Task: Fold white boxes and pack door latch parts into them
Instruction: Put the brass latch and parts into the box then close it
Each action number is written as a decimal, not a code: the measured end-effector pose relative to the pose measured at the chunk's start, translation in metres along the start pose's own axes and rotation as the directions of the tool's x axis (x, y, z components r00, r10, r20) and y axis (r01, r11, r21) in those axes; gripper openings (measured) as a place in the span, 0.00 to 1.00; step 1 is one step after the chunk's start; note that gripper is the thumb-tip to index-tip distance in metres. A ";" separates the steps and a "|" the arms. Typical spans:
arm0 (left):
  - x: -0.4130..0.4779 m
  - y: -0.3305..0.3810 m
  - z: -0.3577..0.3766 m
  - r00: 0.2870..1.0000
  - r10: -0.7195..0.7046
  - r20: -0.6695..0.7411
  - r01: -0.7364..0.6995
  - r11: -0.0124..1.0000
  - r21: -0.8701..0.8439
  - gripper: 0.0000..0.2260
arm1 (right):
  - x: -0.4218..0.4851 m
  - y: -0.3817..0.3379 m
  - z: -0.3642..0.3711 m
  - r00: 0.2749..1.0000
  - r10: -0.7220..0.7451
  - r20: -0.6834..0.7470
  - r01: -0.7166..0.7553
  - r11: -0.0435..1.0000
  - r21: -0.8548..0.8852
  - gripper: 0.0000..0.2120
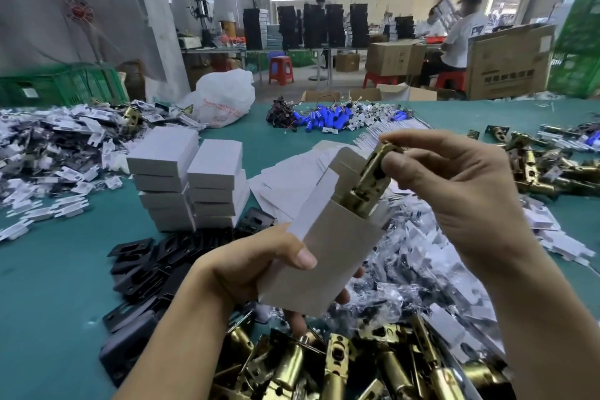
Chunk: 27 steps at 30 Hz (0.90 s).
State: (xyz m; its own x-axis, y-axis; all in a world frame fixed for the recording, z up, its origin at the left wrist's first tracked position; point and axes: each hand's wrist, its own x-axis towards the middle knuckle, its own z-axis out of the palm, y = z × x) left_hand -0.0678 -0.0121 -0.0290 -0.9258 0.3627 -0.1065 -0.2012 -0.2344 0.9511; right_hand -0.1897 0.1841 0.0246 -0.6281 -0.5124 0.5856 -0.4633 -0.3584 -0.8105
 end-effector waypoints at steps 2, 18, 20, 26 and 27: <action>0.000 -0.001 -0.002 0.999 0.020 -0.027 -0.021 0.999 -0.038 0.25 | -0.001 0.002 0.006 0.999 0.023 0.023 -0.022 0.999 -0.040 0.10; 0.012 0.004 0.017 0.942 0.110 -0.317 -0.061 0.985 0.160 0.29 | -0.001 0.006 0.011 0.968 0.218 0.126 -0.162 0.922 -0.352 0.05; 0.013 0.003 0.015 0.934 0.117 -0.337 -0.070 0.986 0.149 0.27 | -0.002 0.004 0.010 0.965 0.205 0.162 -0.110 0.881 -0.459 0.10; 0.013 0.000 0.008 0.915 0.221 -0.339 -0.222 0.974 0.036 0.31 | 0.000 -0.006 0.006 0.995 -0.007 -0.098 -0.033 0.917 -0.398 0.08; 0.014 0.000 0.008 0.910 0.254 -0.329 -0.264 0.964 0.016 0.29 | 0.000 -0.004 0.003 0.989 0.001 -0.146 -0.057 0.923 -0.381 0.07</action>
State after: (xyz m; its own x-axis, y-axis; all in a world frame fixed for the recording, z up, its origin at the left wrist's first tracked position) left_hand -0.0779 -0.0004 -0.0286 -0.9984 -0.0262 0.0495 0.0552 -0.3076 0.9499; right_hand -0.1862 0.1830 0.0278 -0.7127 -0.3937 0.5805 -0.6302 -0.0041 -0.7764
